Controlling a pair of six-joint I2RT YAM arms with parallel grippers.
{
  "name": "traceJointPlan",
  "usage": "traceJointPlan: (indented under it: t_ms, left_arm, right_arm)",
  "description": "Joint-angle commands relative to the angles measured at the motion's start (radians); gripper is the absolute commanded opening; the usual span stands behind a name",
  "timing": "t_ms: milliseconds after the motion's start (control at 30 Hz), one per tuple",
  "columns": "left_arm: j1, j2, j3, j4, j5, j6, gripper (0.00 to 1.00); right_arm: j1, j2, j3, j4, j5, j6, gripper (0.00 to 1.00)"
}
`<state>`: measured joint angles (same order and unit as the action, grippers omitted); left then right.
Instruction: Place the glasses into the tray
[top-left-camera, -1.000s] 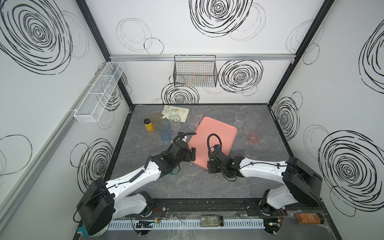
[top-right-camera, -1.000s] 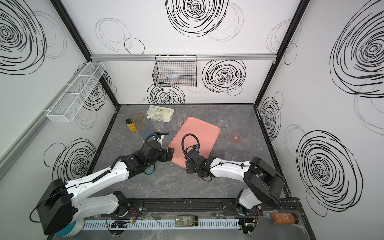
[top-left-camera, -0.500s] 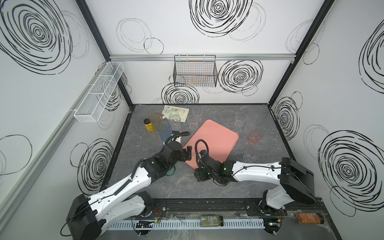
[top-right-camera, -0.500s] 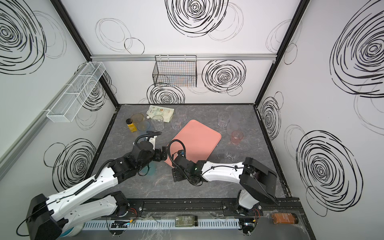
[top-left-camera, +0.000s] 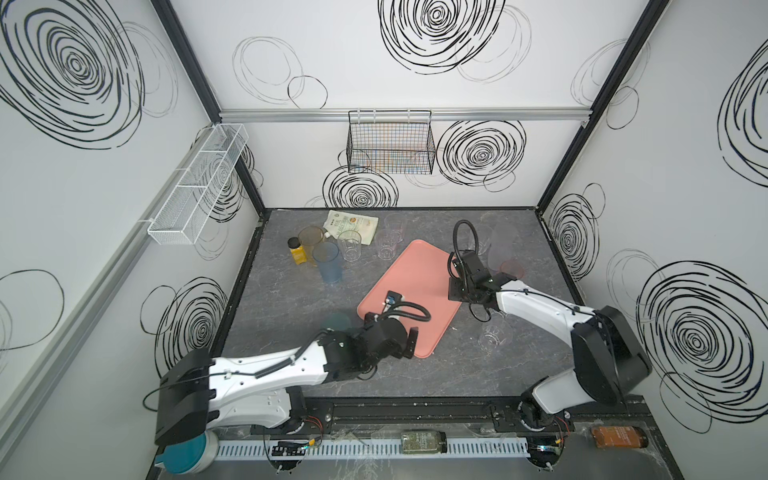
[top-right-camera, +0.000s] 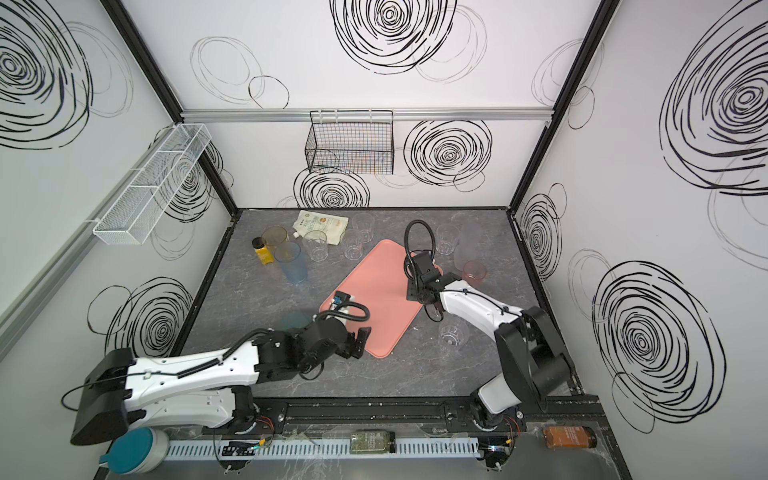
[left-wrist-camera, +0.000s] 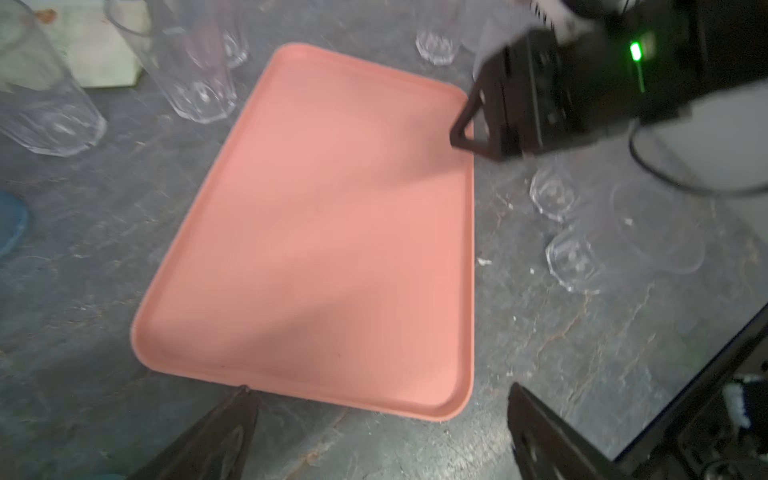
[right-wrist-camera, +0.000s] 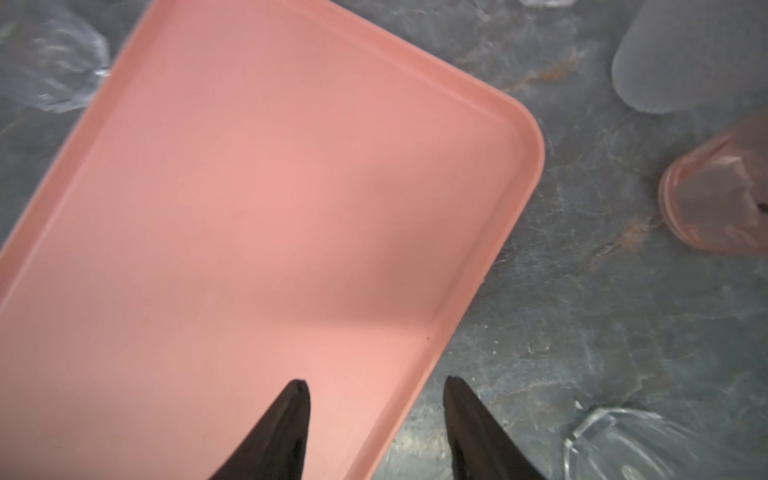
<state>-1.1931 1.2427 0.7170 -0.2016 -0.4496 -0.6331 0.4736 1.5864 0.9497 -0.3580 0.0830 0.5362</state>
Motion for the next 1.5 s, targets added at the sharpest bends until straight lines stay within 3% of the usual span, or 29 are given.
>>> traceJointPlan:
  t_ms: [0,133,333,600,967,1200,1467]
  left_arm:
    - [0.001,0.084,0.029,0.035,-0.014,-0.015,0.96]
    - [0.041,0.128,0.015,0.073,0.05,0.013,0.97]
    - [0.154,0.155,-0.08,0.207,0.215,0.024,0.98]
    - [0.278,0.216,-0.071,0.228,0.234,0.08,0.99]
    - [0.393,0.385,0.009,0.22,0.211,0.123,0.99]
    - [0.474,0.463,0.072,0.199,0.183,0.127,0.99]
    - [0.56,0.528,0.136,0.191,0.192,0.14,0.99]
  right_arm:
    - [-0.009,0.082,0.084,-0.052,0.006,-0.048,0.42]
    - [-0.013,0.189,0.146,-0.081,0.037,-0.057,0.23]
    - [-0.001,0.22,0.109,-0.097,0.006,-0.052,0.12]
    - [0.048,0.085,-0.099,-0.074,-0.013,-0.011,0.12]
    - [0.287,-0.005,-0.253,-0.049,-0.042,0.133,0.12]
    - [0.469,-0.006,-0.267,0.023,-0.129,0.242,0.11]
    - [0.648,0.129,-0.193,0.186,-0.263,0.305,0.11]
